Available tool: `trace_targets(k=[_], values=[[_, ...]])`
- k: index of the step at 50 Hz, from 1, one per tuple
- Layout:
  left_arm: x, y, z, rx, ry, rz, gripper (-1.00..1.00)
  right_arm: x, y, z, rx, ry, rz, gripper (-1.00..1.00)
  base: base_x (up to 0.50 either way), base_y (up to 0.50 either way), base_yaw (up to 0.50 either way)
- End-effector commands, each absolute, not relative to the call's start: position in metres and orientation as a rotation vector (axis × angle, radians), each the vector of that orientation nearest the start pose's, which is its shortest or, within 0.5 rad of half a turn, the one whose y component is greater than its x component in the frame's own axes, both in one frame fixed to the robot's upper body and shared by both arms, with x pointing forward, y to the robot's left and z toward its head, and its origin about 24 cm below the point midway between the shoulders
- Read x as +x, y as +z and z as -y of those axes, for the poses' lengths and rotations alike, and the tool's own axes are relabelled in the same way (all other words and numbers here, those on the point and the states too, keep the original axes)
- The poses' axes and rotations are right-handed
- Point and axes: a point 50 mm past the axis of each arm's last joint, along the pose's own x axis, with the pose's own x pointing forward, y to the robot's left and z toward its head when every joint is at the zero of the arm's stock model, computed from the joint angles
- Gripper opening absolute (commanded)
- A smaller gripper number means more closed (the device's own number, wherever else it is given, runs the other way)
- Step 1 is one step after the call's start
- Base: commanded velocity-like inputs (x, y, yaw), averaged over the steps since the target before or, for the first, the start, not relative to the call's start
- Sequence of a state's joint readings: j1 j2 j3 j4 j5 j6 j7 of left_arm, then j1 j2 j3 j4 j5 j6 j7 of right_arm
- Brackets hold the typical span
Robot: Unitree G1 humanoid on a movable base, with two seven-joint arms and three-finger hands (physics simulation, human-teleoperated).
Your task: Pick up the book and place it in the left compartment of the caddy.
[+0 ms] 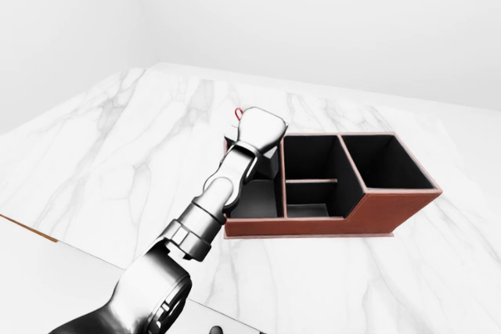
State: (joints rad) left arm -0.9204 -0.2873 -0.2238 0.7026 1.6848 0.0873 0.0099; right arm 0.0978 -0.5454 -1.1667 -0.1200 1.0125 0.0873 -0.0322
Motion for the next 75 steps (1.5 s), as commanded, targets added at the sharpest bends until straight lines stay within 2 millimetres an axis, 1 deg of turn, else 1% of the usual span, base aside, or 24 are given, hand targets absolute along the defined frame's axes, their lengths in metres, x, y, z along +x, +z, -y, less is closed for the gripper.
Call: trace_targets(k=[1,2,3,4,7,13,15,16,18,26,27,29,32,34,35,38,40,50,56,57,58,61,66,75], values=[[0.349,0.163,0.055,1.668,-0.194,0.620,-1.00,0.093,0.202,0.432,0.338,-0.806,0.736,1.00,0.00,0.00,0.00],[0.349,0.163,0.055,1.668,-0.194,0.621,-1.00,0.093,0.202,0.432,0.338,-0.806,0.736,1.00,0.00,0.00,0.00],[0.350,0.155,0.058,1.680,-0.216,0.617,-1.00,0.095,0.200,0.432,0.338,-0.804,0.727,1.00,0.00,0.00,0.00],[0.350,0.154,0.059,1.690,-0.221,0.623,-1.00,0.095,0.198,0.432,0.336,-0.803,0.721,1.00,0.00,0.00,0.00],[0.349,0.152,0.062,1.706,-0.231,0.635,-1.00,0.092,0.202,0.432,0.335,-0.806,0.737,1.00,0.00,0.00,0.00],[0.348,0.142,0.064,1.720,-0.250,0.637,-1.00,0.094,0.199,0.432,0.337,-0.801,0.727,1.00,0.00,0.00,0.00],[0.348,0.141,0.064,1.720,-0.251,0.637,-1.00,0.094,0.199,0.432,0.337,-0.801,0.725,1.00,0.00,0.00,0.00],[0.348,0.134,0.063,1.739,-0.260,0.635,-1.00,0.095,0.198,0.432,0.338,-0.800,0.721,1.00,0.00,0.00,0.00],[0.347,0.131,0.063,1.760,-0.265,0.650,-1.00,0.095,0.197,0.432,0.338,-0.800,0.719,1.00,0.00,0.00,0.00],[0.347,0.131,0.063,1.762,-0.264,0.650,-1.00,0.095,0.197,0.432,0.338,-0.800,0.719,1.00,0.00,0.00,0.00],[0.344,0.121,0.067,1.805,-0.290,0.674,-1.00,0.093,0.200,0.432,0.335,-0.800,0.727,1.00,0.00,0.00,0.00],[0.344,0.119,0.067,1.811,-0.293,0.678,-1.00,0.094,0.199,0.432,0.336,-0.799,0.724,1.00,0.00,0.00,0.00],[0.344,0.112,0.064,1.812,-0.305,0.668,-1.00,0.095,0.198,0.432,0.337,-0.800,0.723,1.00,0.00,0.00,0.00],[0.345,0.112,0.064,1.811,-0.305,0.668,-1.00,0.095,0.198,0.432,0.337,-0.800,0.723,1.00,0.00,0.00,0.00],[0.345,0.106,0.061,1.818,-0.316,0.655,-1.00,0.096,0.198,0.432,0.337,-0.799,0.720,1.00,0.00,0.00,0.00],[0.345,0.101,0.059,1.823,-0.323,0.648,-1.00,0.094,0.200,0.432,0.336,-0.800,0.728,1.00,0.00,0.00,0.00],[0.344,0.099,0.060,1.882,-0.331,0.689,-1.00,0.095,0.199,0.432,0.336,-0.800,0.725,1.00,0.00,0.00,0.00],[0.344,0.084,0.050,1.836,-0.342,0.641,-1.00,0.093,0.202,0.431,0.330,-0.801,0.735,1.00,0.00,0.00,0.00],[0.344,0.084,0.050,1.836,-0.342,0.641,-1.00,0.093,0.202,0.431,0.330,-0.802,0.736,1.00,0.00,0.00,0.00],[0.344,0.082,0.049,1.833,-0.344,0.632,-1.00,0.094,0.199,0.432,0.333,-0.801,0.727,1.00,0.00,0.00,0.00],[0.344,0.072,0.041,1.818,-0.350,0.592,-1.00,0.093,0.201,0.432,0.332,-0.800,0.732,1.00,0.00,0.00,0.00],[0.343,0.067,0.038,1.803,-0.352,0.583,-1.00,0.094,0.200,0.432,0.332,-0.799,0.729,1.00,0.00,0.00,0.00],[0.343,0.067,0.038,1.789,-0.345,0.584,-1.00,0.093,0.200,0.431,0.332,-0.799,0.731,1.00,0.00,0.00,0.00],[0.340,0.058,0.034,1.773,-0.350,0.565,-1.00,0.093,0.202,0.431,0.332,-0.796,0.737,1.00,0.00,0.00,0.00]])
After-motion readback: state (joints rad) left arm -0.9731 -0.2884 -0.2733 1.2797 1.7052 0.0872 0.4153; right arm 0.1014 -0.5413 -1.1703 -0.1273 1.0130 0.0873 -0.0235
